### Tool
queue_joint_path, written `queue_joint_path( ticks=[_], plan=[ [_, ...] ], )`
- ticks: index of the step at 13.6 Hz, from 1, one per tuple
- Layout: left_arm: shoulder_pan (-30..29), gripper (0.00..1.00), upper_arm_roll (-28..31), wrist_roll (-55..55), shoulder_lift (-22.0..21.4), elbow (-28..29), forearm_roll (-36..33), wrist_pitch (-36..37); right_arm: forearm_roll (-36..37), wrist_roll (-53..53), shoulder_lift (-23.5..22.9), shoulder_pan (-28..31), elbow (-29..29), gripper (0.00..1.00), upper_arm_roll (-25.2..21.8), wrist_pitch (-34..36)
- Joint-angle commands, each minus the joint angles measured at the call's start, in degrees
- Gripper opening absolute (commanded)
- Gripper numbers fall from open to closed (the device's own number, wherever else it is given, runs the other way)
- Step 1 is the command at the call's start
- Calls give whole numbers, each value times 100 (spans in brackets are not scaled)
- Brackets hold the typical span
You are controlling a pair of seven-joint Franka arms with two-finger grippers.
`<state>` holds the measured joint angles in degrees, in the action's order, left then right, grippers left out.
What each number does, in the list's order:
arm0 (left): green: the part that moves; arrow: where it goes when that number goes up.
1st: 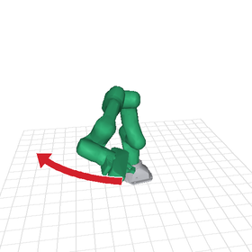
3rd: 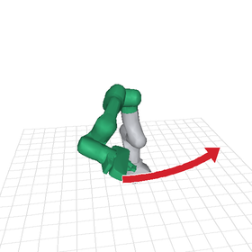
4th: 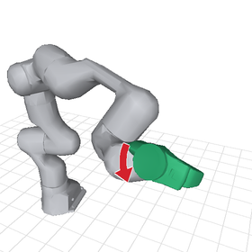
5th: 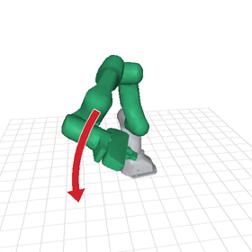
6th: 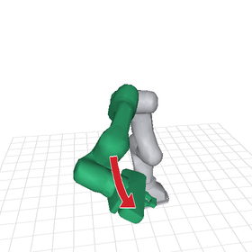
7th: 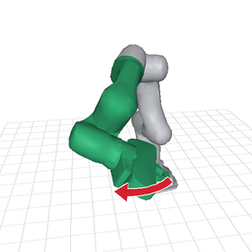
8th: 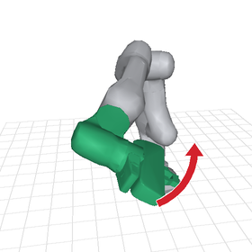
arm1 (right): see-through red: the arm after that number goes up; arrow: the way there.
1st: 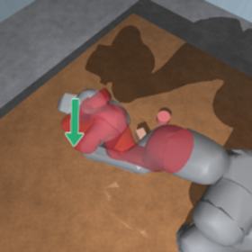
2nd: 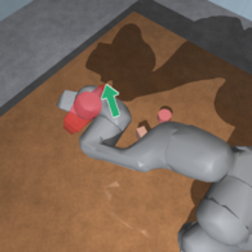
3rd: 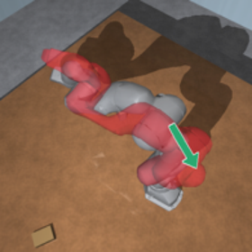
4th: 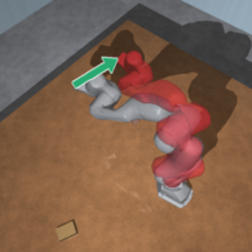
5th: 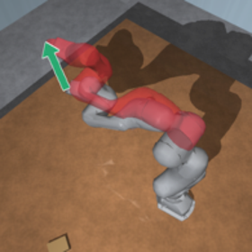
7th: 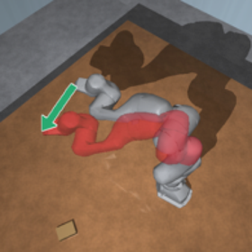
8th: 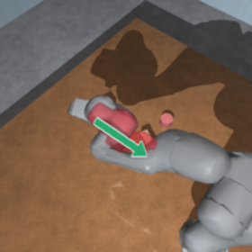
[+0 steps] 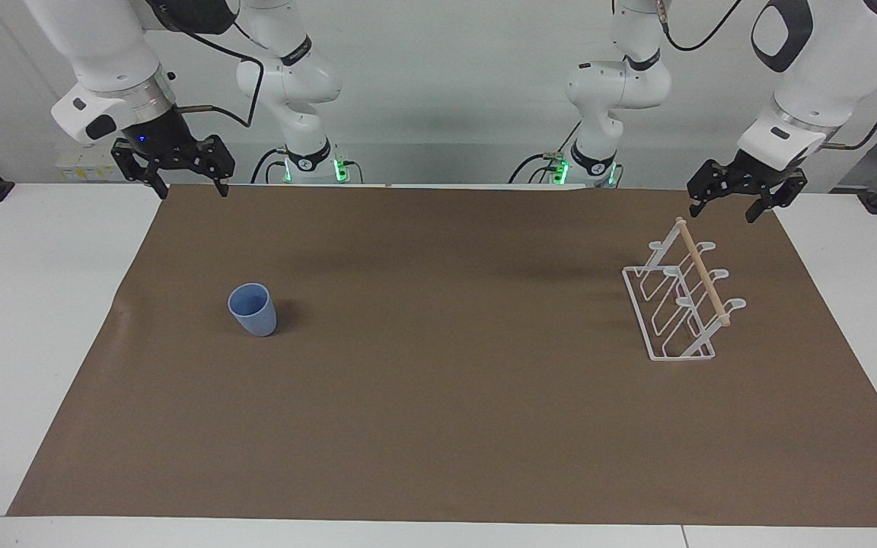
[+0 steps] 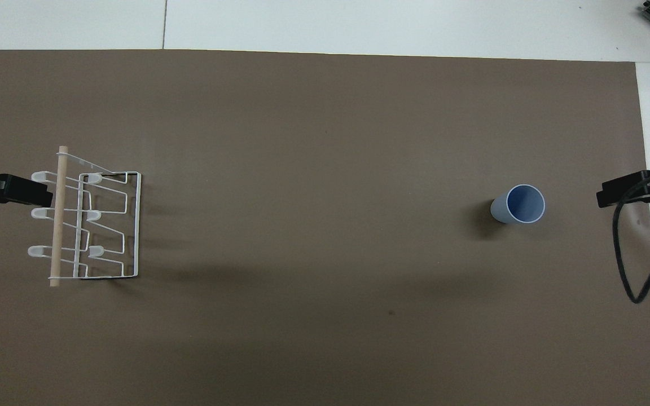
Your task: Hang cup on cup holder
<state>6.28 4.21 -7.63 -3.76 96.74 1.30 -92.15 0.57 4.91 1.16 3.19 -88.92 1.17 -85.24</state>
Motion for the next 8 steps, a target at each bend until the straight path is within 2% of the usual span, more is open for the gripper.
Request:
queue_joint_path(
  ticks=[1,7,8],
  plan=[
    [-21,100,1,25,-63,-25,46,144,-110,19,139,41,-178,100,15,16],
    [-56,100,1,25,-90,29,46,144,-127,89,174,6,-274,100,33,-36],
    [-48,100,1,25,-90,29,46,127,-145,89,200,-20,-362,100,50,-228]
  ],
)
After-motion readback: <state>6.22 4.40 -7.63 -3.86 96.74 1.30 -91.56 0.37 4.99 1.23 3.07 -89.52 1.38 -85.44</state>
